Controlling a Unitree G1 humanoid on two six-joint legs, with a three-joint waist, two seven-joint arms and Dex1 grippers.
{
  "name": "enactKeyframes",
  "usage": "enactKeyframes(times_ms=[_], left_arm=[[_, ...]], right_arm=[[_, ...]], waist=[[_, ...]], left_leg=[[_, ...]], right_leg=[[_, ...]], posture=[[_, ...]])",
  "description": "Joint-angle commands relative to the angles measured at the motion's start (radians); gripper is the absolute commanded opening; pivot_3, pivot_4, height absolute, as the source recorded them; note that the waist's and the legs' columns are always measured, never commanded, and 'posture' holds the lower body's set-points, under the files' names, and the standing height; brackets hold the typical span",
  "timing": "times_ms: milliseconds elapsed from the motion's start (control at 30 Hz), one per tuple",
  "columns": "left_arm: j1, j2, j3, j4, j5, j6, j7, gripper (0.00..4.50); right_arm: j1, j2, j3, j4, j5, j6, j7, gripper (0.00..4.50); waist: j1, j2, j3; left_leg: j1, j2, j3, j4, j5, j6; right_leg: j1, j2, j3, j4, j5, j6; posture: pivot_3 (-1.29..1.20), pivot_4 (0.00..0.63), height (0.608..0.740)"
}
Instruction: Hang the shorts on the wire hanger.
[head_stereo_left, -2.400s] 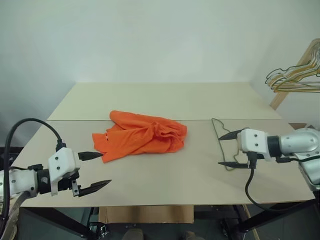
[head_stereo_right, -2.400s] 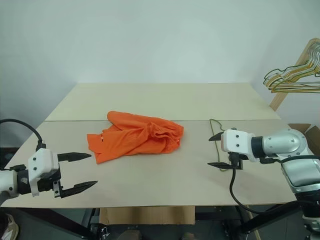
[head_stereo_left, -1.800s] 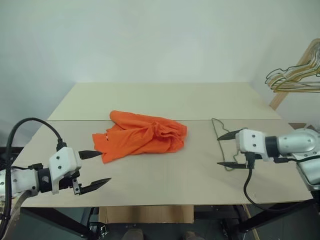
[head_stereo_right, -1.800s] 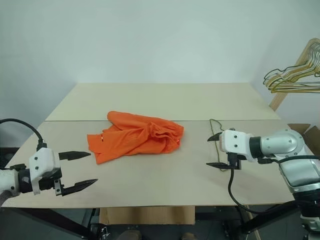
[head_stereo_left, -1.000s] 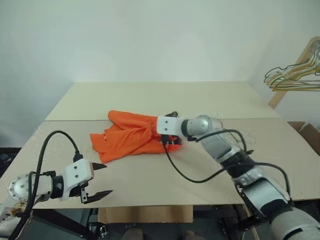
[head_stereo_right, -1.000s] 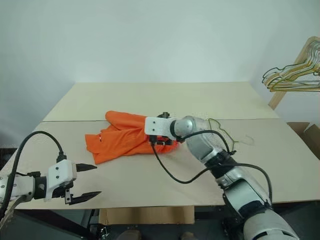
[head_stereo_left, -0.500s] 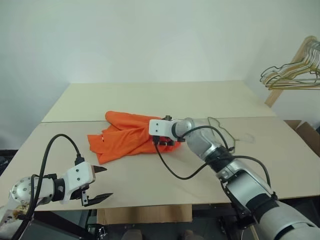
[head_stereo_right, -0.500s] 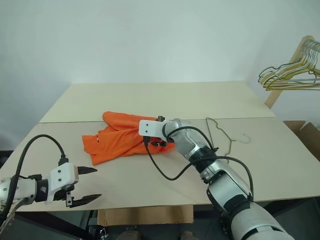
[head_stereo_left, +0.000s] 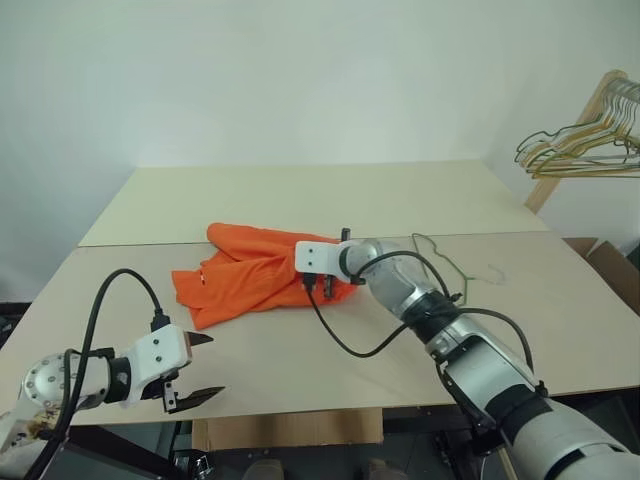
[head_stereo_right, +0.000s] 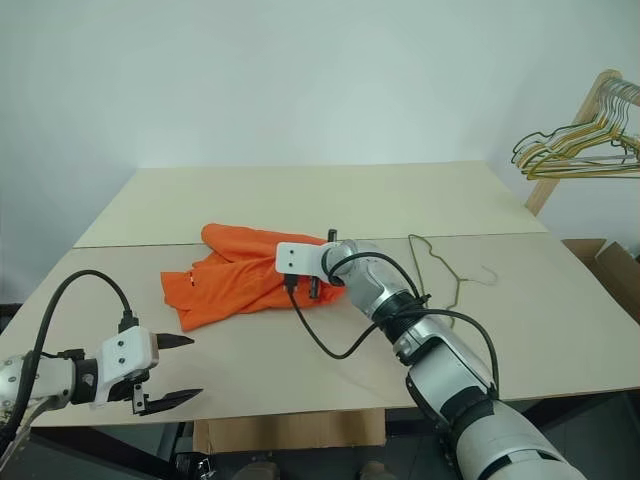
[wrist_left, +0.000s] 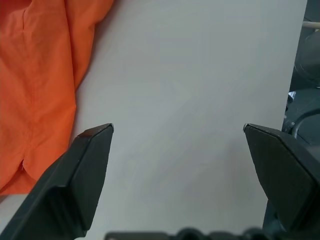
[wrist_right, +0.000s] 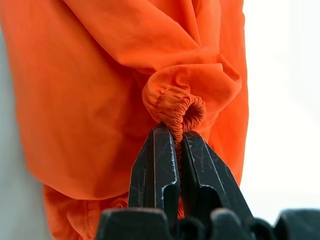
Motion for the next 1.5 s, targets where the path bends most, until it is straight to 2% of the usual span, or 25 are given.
enactKeyframes(times_ms=[33,133,233,400,533,733,867,1200,1233,1400,1500], left_arm=[[-0.074,-0.013,-0.017,0.056,0.061,-0.033,0.072,4.5],[-0.176,-0.018,-0.062,0.175,0.143,-0.063,0.13,4.5],[-0.3,-0.04,-0.098,0.338,0.166,-0.121,0.145,4.5],[-0.473,-0.052,-0.183,0.608,0.212,-0.247,0.099,4.5],[-0.55,-0.074,-0.217,0.73,0.182,-0.259,0.015,4.5],[-0.661,-0.14,-0.264,0.939,0.22,-0.331,0.002,4.5],[-0.686,-0.136,-0.314,1.014,0.271,-0.366,-0.015,3.63],[-0.663,-0.121,-0.308,1.02,0.284,-0.376,0.019,0.25],[-0.663,-0.121,-0.308,1.024,0.287,-0.375,0.028,0.08],[-0.65,-0.113,-0.3,1.002,0.283,-0.383,0.048,0.08],[-0.595,-0.075,-0.242,0.868,0.202,-0.373,-0.003,0.08]], right_arm=[[-0.007,0.001,-0.013,-0.035,-0.008,-0.023,-0.011,0.02],[0.011,-0.014,-0.023,-0.059,-0.006,-0.034,-0.019,0.02],[0.04,-0.035,-0.044,-0.11,0.001,-0.034,-0.033,0.02],[0.095,-0.079,-0.059,-0.214,0.012,-0.003,-0.002,0.02],[0.116,-0.085,-0.067,-0.247,0.012,0.019,0.001,0.02],[0.135,-0.083,-0.075,-0.278,0.012,0.044,0.008,0.02],[0.136,-0.087,-0.076,-0.285,0.012,0.048,0.012,0.0],[0.128,-0.086,-0.079,-0.276,0.019,0.048,0.014,0.0],[0.127,-0.085,-0.078,-0.274,0.019,0.047,0.013,0.0],[0.126,-0.086,-0.079,-0.275,0.023,0.045,0.014,0.0],[0.136,-0.103,-0.095,-0.306,0.033,0.055,0.02,0.0]], waist=[[0.0,0.0,0.0],[0.007,0.0,0.0],[0.01,0.0,0.0],[0.006,0.0,0.0],[-0.008,0.0,0.0],[-0.019,-0.001,0.0],[-0.022,-0.001,-0.001],[-0.024,0.0,-0.001],[-0.024,0.0,-0.001],[-0.024,0.0,-0.001],[-0.035,0.0,-0.001]], left_leg=[[0.0,0.0,0.0,0.0,0.0,0.0],[0.0,0.0,-0.001,0.0,0.0,-0.001],[0.0,-0.001,-0.001,0.0,0.001,-0.001],[-0.001,-0.001,-0.001,0.0,0.001,-0.001],[-0.001,-0.001,-0.001,0.0,0.0,-0.001],[-0.001,-0.002,-0.002,0.0,0.001,-0.001],[0.0,-0.002,-0.003,0.0,0.001,-0.001],[0.002,-0.002,-0.004,0.0,0.001,-0.002],[0.002,-0.002,-0.004,0.0,0.001,-0.002],[0.002,-0.002,-0.004,0.0,0.001,-0.002],[0.001,-0.001,-0.004,0.0,0.001,-0.002]], right_leg=[[0.0,0.0,0.0,0.0,0.0,0.0],[0.0,0.0,0.0,0.001,0.0,0.0],[0.0,0.0,0.0,0.001,0.0,0.0],[0.0,0.0,0.0,0.0,0.0,0.0],[0.0,0.0,0.0,-0.001,0.0,0.0],[0.001,0.0,0.0,0.0,0.0,0.0],[0.002,0.0,0.0,0.001,0.0,0.0],[0.002,0.001,0.0,0.004,0.0,0.0],[0.002,0.001,0.0,0.004,0.0,0.0],[0.002,0.001,0.0,0.003,0.0,0.0],[0.001,0.001,0.0,0.003,0.0,0.0]], posture=[[0.17,0.0,0.74],[0.17,0.0,0.74],[0.17,0.0,0.74],[0.13,0.0,0.74],[0.11,0.0,0.74],[0.1,0.0,0.74],[0.1,0.0,0.74],[0.11,0.0,0.74],[0.11,0.0,0.74],[0.11,0.0,0.74],[0.11,0.0,0.74]])
